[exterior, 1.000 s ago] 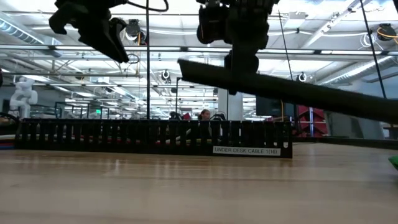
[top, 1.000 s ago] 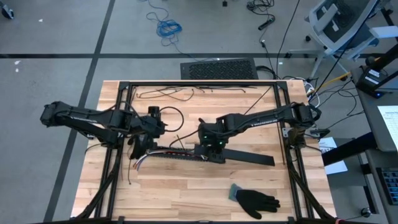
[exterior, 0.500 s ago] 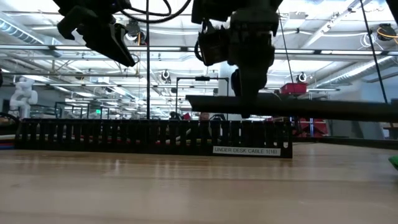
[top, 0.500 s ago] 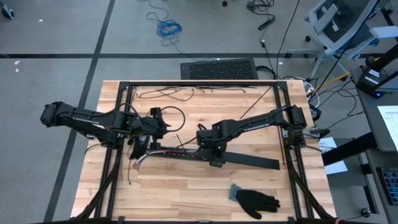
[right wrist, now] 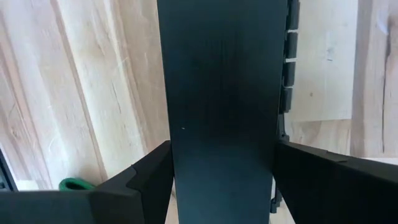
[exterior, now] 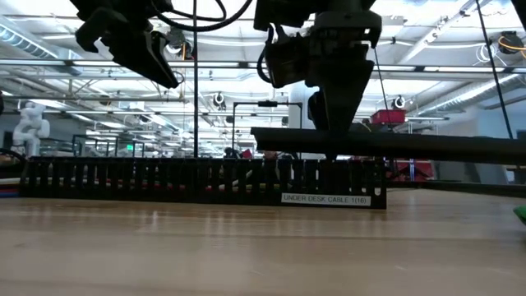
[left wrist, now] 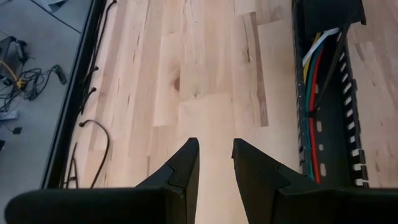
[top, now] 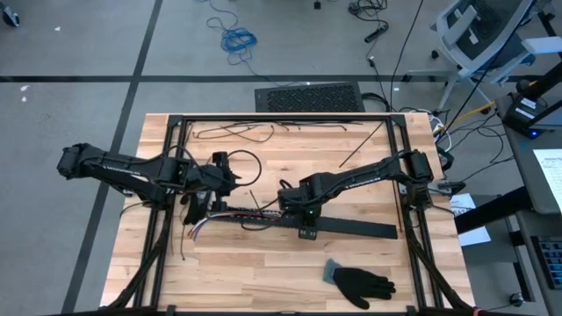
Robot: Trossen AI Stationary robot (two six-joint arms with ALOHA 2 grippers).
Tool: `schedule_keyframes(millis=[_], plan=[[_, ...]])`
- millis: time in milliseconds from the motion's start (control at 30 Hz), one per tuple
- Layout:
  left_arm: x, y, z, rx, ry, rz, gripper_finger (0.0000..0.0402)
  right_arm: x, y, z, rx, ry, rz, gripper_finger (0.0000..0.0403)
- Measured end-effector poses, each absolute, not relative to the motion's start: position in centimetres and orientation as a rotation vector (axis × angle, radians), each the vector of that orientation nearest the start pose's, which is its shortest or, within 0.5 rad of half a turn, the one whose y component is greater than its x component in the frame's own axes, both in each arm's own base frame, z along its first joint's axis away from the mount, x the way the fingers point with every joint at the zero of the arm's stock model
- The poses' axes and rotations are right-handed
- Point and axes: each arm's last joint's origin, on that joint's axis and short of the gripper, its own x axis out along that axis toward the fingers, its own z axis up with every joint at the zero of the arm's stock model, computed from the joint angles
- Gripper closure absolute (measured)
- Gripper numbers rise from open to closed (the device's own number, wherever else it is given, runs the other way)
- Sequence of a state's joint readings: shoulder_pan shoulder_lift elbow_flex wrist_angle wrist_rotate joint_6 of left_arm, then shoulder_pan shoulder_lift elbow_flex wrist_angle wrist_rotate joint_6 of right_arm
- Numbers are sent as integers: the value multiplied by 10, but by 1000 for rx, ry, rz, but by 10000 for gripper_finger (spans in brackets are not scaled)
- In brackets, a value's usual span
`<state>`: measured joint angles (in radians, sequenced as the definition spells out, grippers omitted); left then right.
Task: Ziptie cables
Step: Close the cable duct with the cable duct cover
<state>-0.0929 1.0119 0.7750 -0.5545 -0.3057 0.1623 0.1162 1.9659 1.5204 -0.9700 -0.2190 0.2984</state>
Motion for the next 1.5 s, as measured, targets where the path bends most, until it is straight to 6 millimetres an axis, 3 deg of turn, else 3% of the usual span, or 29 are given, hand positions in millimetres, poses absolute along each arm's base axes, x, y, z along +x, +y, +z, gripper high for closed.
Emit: schedule_keyframes(millis=[633, 1000, 1233, 1500], plan=[[199, -10, 260, 305, 792, 124, 305, 382, 51, 187, 301, 1504, 19, 186], [199, -10, 260, 306, 794, 124, 305, 392, 53, 212, 289, 1453, 35, 186], [199, -10, 260, 307, 796, 122, 305, 388, 41, 212, 264, 1503, -38, 186], [199, -11, 260, 302, 796, 113, 305, 389, 49, 211, 271, 1496, 7, 186]])
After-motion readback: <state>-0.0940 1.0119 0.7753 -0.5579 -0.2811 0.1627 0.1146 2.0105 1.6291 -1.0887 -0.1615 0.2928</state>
